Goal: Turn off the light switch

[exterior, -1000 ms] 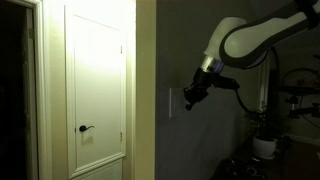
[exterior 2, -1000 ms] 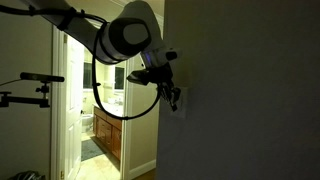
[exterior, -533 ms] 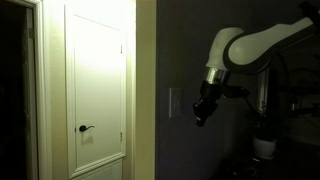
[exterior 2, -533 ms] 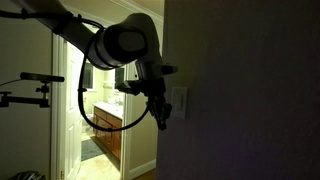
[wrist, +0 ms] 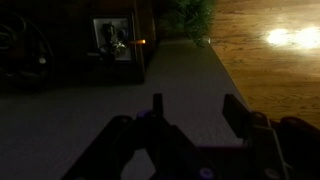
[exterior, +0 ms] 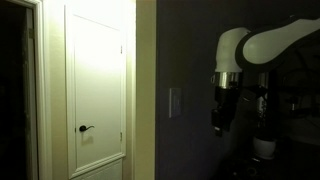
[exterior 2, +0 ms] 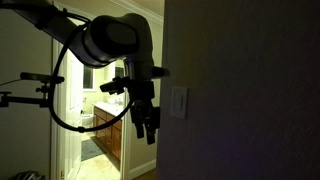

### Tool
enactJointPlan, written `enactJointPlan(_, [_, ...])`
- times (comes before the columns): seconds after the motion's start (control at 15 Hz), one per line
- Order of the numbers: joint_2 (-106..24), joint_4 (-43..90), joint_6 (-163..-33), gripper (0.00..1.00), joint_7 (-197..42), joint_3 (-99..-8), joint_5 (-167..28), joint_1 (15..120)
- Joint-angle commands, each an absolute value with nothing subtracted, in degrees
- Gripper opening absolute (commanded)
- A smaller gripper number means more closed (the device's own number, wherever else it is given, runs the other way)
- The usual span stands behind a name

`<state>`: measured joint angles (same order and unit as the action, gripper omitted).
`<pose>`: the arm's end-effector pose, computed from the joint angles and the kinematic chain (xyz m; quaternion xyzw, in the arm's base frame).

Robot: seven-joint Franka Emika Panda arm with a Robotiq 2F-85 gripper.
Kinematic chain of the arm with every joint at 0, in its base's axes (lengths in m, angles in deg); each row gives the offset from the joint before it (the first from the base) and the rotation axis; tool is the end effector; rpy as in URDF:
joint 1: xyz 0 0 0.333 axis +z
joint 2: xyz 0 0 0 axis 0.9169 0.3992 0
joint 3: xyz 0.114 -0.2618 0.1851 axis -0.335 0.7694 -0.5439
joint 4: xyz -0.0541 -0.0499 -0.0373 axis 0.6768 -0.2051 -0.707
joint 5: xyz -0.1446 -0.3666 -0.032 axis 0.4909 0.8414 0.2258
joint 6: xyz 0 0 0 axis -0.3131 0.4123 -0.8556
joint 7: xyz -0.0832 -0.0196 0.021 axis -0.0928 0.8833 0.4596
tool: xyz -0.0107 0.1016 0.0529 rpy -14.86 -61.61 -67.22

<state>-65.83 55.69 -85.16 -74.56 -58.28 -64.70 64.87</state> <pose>0.5134 -0.0128 0.4831 0.9960 -0.0431 0.0564 0.0539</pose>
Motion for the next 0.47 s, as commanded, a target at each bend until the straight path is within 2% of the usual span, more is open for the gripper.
enactJointPlan(0.0, [-69.0,58.2,-81.3,0.95,-75.4,-58.1,-63.2,64.9])
enactJointPlan(0.13, [-69.1,58.4,-80.2,1.0,-75.7,-58.2,-63.3,65.0])
enactJointPlan(0.27, [-66.8,56.4,-81.5,0.96,-75.0,-58.2,-64.2,65.0])
enactJointPlan(0.4, [-66.7,56.3,-81.5,1.0,-75.0,-58.2,-64.2,65.0])
